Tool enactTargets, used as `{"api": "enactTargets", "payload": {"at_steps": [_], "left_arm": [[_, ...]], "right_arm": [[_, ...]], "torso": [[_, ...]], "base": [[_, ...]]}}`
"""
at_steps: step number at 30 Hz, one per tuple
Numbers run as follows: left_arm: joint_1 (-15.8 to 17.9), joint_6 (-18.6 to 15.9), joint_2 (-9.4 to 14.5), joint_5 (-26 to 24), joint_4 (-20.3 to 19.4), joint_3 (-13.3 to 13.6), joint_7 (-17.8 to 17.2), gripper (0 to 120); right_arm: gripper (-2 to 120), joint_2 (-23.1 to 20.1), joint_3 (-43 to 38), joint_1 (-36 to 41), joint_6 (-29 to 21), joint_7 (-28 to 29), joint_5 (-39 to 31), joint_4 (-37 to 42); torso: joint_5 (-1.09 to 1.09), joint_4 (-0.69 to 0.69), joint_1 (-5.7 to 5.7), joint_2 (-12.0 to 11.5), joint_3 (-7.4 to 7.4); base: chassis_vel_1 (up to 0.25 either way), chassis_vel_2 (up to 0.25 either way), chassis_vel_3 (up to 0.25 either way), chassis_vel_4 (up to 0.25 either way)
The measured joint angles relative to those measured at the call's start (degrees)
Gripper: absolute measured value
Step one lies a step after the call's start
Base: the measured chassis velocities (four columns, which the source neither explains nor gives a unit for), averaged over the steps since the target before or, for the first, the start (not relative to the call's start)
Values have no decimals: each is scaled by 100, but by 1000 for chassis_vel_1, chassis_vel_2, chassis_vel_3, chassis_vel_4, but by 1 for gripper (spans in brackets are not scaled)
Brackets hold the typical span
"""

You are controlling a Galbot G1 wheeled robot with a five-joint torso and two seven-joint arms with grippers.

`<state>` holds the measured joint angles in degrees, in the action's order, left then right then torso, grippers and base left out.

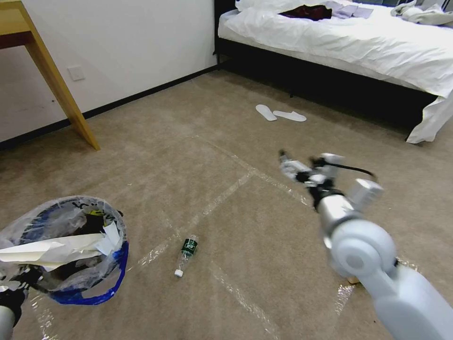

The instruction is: Pick up the trash bin and place the garbage on the floor into it.

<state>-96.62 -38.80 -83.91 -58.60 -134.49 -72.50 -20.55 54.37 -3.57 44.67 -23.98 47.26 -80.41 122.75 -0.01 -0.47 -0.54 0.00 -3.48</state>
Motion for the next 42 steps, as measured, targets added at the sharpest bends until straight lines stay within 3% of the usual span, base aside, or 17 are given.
{"api": "enactTargets", "payload": {"at_steps": [1,3,7,11,15,22,34,42], "left_arm": [[0,0,0,0,0,0,0,0],[-10,0,-17,16,0,-40,0,0],[-2,0,-37,18,16,-93,0,0],[19,0,-75,26,58,-152,0,0],[37,11,-103,54,112,-186,4,0],[98,37,-153,129,190,-186,24,0],[168,49,-165,176,289,-174,32,0],[169,53,-138,171,333,-229,36,0]], "right_arm": [[100,0,0,0,0,0,0,0],[100,175,447,-539,-386,528,-913,-399],[100,445,905,-888,-580,858,-1458,-819],[100,1137,1495,-1089,-762,1192,-1905,-1462],[100,1621,1819,-973,-774,1348,-1815,-1891],[100,2091,2001,-772,-797,1441,-1524,-2534],[100,2202,2267,-856,-1003,1339,-1432,-3298],[100,2527,2546,-1091,-1132,995,-1175,-4090]], "torso": [[0,0,0,0,0],[0,0,0,0,0],[0,0,0,0,0],[-1,1,0,0,0],[0,1,0,0,1],[0,0,0,0,1],[0,-1,0,0,1],[0,0,0,0,1]], "base": [[0,0,0,0],[0,0,0,0],[0,0,0,0],[0,0,0,0],[0,0,0,0],[0,0,0,0],[0,0,0,0],[0,0,0,0]]}}
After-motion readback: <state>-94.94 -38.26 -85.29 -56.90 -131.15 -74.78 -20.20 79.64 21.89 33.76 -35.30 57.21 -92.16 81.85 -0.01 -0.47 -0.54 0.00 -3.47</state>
